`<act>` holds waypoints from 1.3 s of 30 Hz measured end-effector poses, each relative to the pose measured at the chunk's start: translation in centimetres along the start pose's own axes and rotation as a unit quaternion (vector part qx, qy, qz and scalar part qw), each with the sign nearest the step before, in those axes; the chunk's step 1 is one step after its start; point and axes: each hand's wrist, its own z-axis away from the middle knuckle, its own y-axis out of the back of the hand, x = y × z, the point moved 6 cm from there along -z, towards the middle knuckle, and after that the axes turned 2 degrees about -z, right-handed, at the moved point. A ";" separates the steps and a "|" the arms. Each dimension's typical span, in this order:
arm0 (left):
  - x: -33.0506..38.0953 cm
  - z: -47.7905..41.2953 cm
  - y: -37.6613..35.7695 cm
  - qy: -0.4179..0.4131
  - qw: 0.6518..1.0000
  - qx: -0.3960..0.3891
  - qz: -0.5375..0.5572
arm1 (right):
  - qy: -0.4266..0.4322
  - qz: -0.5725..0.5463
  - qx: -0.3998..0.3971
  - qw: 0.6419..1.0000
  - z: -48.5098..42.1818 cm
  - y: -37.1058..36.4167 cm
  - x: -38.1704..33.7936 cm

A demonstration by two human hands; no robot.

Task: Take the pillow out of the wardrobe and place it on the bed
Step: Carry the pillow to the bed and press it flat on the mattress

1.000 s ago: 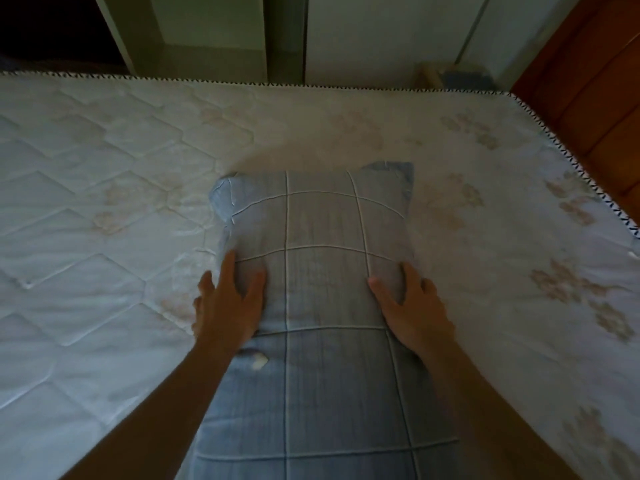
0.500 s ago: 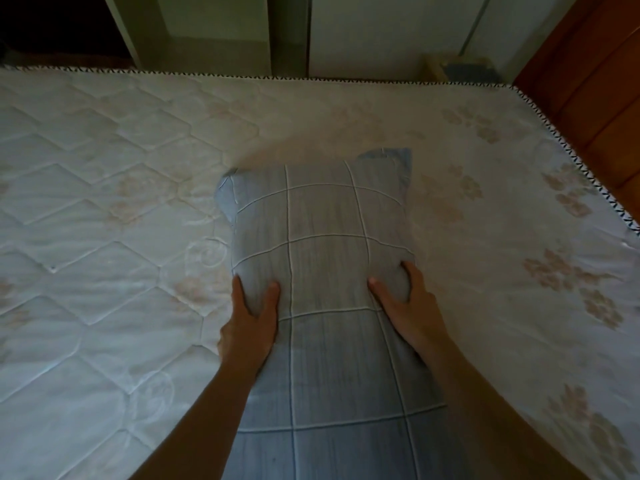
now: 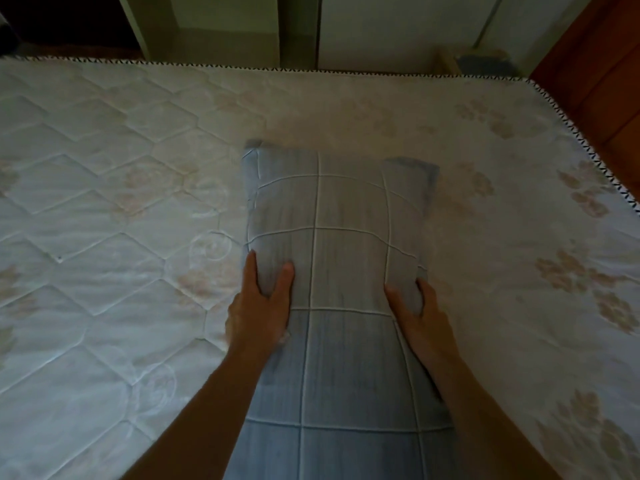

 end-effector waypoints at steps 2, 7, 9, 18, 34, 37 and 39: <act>-0.2 0.4 -0.2 0.003 1.000 -0.001 -0.007 | 0.014 -0.002 0.006 1.000 -0.1 0.1 -0.7; -1.8 0.6 0.4 0.020 1.000 0.000 -0.003 | 0.021 0.040 0.014 0.999 -0.2 -0.3 -1.9; -1.8 0.4 0.6 0.016 1.000 0.000 -0.007 | 0.018 0.035 0.017 0.999 -0.2 -0.2 -1.8; -2.9 0.0 0.8 0.038 0.999 -0.010 -0.028 | 0.043 0.021 0.045 0.998 0.0 0.1 -1.8; -2.1 0.6 0.6 0.011 1.000 -0.013 0.006 | 0.043 0.043 0.042 0.997 -0.3 0.6 -2.5; -0.7 1.0 1.3 -0.044 0.999 -0.001 -0.029 | 0.056 0.111 0.058 0.991 0.1 0.9 -3.1; 0.7 1.3 1.6 -0.086 0.993 0.009 -0.076 | 0.092 0.148 0.063 0.983 0.6 0.7 -4.1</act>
